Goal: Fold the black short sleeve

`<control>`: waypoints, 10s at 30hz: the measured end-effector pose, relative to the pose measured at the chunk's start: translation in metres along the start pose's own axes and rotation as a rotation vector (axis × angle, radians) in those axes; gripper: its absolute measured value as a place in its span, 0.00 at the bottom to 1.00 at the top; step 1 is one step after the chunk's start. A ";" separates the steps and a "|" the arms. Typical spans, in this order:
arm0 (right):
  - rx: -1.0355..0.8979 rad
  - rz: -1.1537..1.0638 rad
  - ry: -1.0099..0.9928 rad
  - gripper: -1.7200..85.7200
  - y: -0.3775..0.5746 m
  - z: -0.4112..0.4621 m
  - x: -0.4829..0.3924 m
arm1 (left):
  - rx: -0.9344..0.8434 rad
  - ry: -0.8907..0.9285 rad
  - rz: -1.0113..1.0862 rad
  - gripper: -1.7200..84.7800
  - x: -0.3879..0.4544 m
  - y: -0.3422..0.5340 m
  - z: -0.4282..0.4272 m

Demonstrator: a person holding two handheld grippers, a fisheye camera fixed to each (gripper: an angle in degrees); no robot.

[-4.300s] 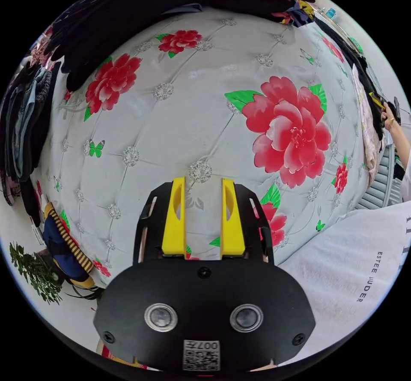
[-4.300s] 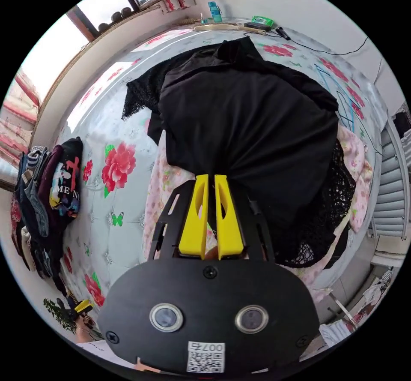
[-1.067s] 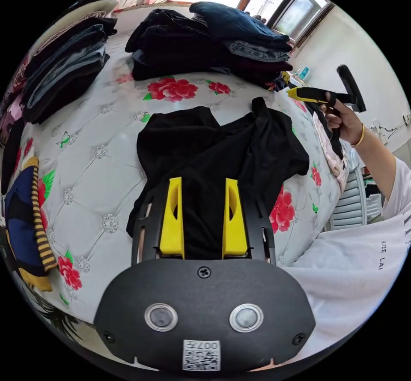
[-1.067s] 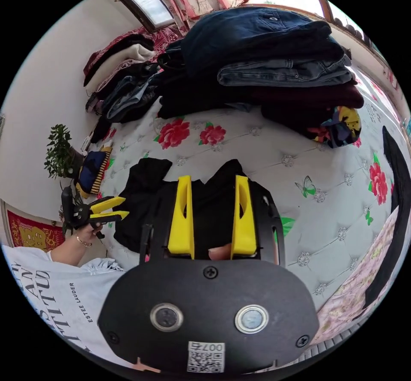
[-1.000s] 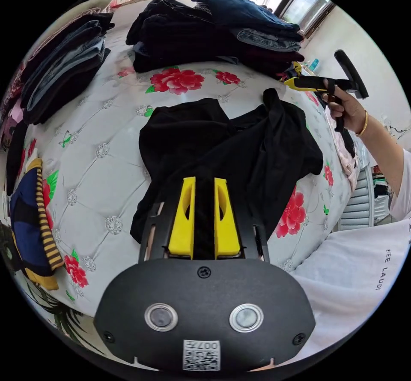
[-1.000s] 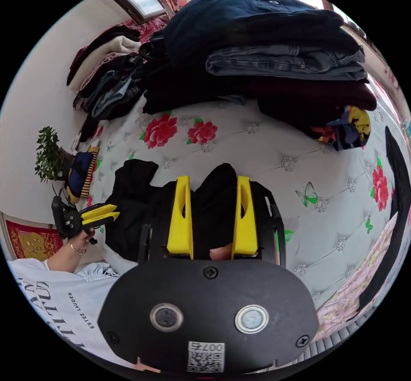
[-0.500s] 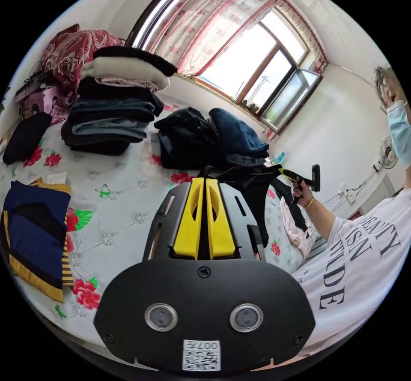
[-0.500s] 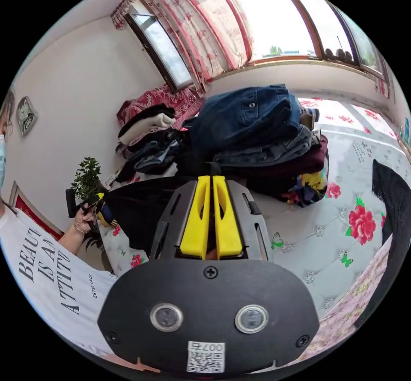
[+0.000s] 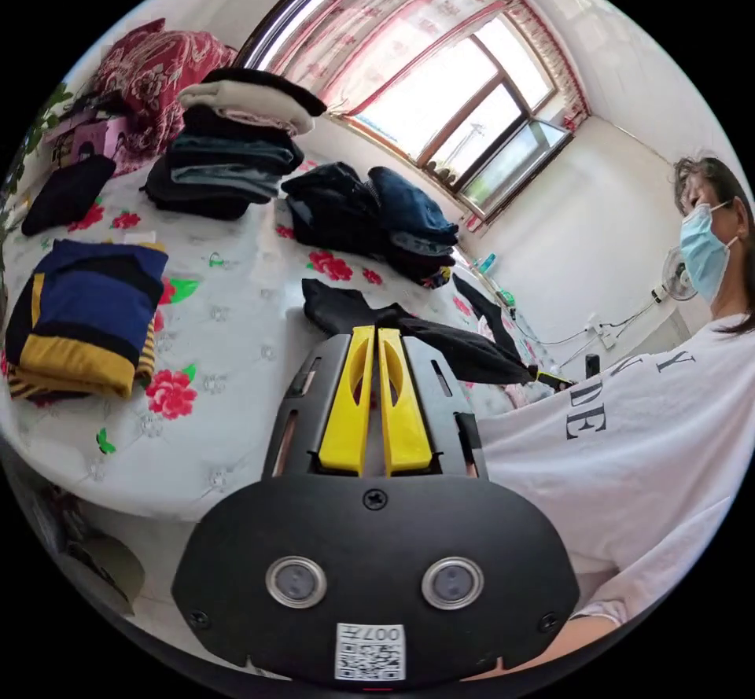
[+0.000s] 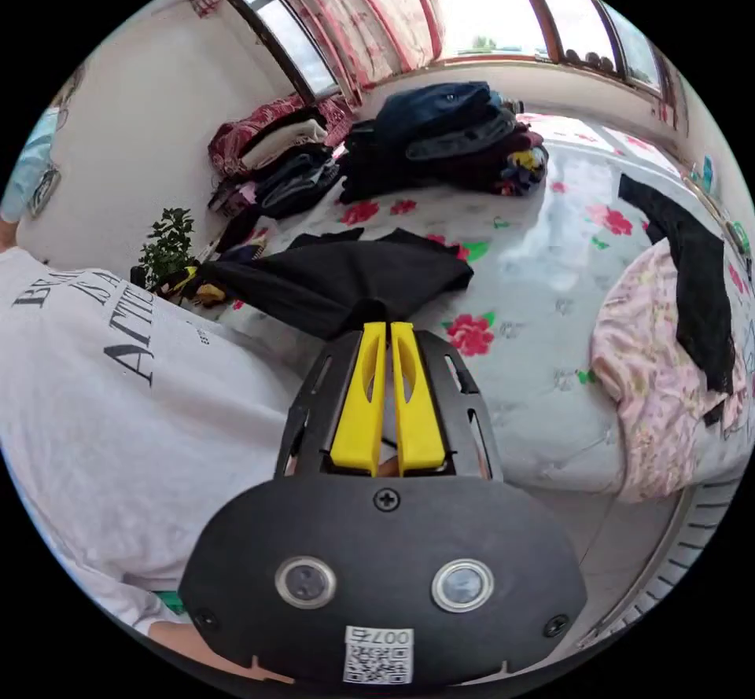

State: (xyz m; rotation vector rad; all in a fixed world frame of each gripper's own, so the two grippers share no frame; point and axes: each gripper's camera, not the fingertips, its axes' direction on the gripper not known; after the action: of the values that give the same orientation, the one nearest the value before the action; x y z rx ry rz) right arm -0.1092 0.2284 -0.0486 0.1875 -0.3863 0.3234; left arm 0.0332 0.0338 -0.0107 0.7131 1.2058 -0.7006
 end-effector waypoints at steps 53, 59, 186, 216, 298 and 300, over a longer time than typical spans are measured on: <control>-0.131 0.163 0.093 0.02 0.010 0.021 0.066 | -0.310 0.033 -0.112 0.01 -0.018 0.008 0.080; -0.201 0.143 0.120 0.06 -0.034 0.018 0.079 | -0.346 0.032 -0.102 0.03 -0.025 -0.020 0.101; 0.179 0.522 -0.181 0.07 -0.247 -0.042 0.266 | -0.443 0.144 0.413 0.10 -0.046 -0.158 0.313; 0.321 0.318 -0.240 0.02 -0.183 -0.008 0.370 | -0.515 0.442 0.693 0.01 -0.015 -0.206 0.483; -0.399 -0.473 -0.280 0.08 -0.337 0.315 0.311 | -0.376 0.003 0.311 0.06 -0.097 -0.103 0.249; -0.332 -0.453 -0.312 0.08 -0.346 0.306 0.305 | -0.383 0.000 0.328 0.07 -0.094 -0.104 0.252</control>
State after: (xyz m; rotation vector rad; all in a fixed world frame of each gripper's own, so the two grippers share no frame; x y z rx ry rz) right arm 0.1730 -0.0845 0.3103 -0.0053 -0.6831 -0.2216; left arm 0.0733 -0.2204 0.1203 0.5685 1.1449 -0.1885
